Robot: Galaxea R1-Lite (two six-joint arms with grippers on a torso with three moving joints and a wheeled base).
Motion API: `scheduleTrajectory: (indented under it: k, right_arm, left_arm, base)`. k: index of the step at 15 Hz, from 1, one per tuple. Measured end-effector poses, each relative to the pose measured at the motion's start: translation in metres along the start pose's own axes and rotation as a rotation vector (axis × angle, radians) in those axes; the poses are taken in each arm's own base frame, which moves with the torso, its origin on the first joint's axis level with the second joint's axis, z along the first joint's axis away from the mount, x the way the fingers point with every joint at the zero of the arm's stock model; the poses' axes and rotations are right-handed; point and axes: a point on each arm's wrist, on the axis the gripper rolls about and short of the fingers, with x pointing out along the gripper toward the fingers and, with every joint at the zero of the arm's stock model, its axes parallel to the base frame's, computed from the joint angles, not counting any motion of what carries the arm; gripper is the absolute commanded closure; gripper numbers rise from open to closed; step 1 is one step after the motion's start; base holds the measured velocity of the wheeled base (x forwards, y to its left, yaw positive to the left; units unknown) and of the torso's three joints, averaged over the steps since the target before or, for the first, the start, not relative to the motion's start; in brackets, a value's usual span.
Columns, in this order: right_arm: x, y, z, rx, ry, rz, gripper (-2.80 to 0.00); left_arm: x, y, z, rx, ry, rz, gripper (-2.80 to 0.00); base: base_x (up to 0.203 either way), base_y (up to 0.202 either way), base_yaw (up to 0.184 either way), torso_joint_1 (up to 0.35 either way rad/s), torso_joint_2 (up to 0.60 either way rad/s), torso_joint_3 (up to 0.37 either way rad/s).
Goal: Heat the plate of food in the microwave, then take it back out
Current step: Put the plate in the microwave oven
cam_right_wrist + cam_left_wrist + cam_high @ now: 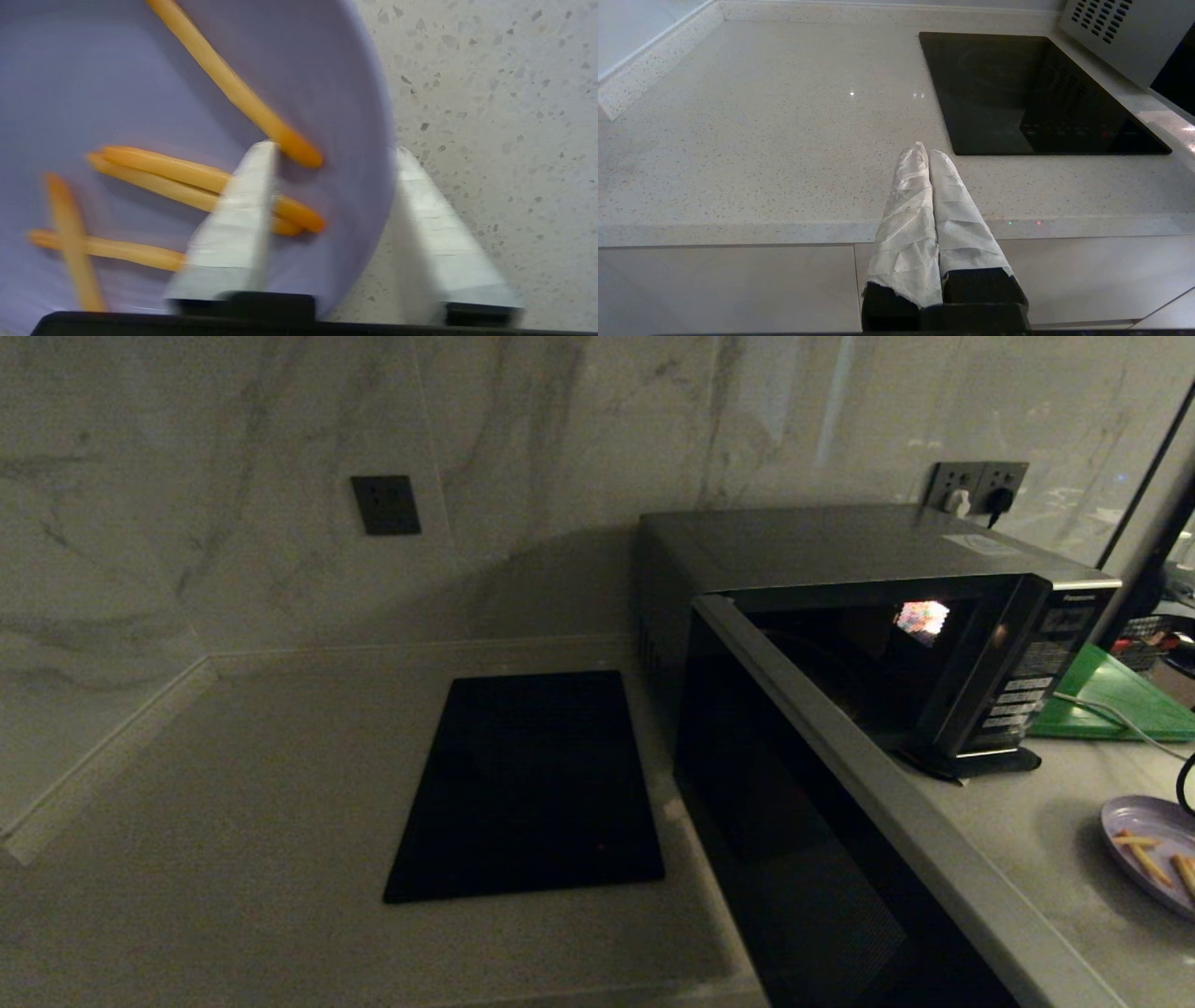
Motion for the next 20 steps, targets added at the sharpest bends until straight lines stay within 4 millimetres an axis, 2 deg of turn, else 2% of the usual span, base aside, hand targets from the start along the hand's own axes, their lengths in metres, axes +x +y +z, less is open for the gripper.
scheduleTrajectory:
  k: [11,20]
  right_arm:
    - [-0.007,-0.003,0.0,0.003,-0.005,0.008,0.0]
    - [-0.041,-0.017,0.002,0.013,-0.034,0.057,0.0]
  left_arm:
    - [0.0,0.0,0.0,0.0,0.0,0.0,0.0]
    - [0.0,0.0,0.0,0.0,0.0,0.0,0.0]
  base:
    - [0.0,0.0,0.0,0.0,0.0,0.0]
    - [0.0,0.0,0.0,0.0,0.0,0.0]
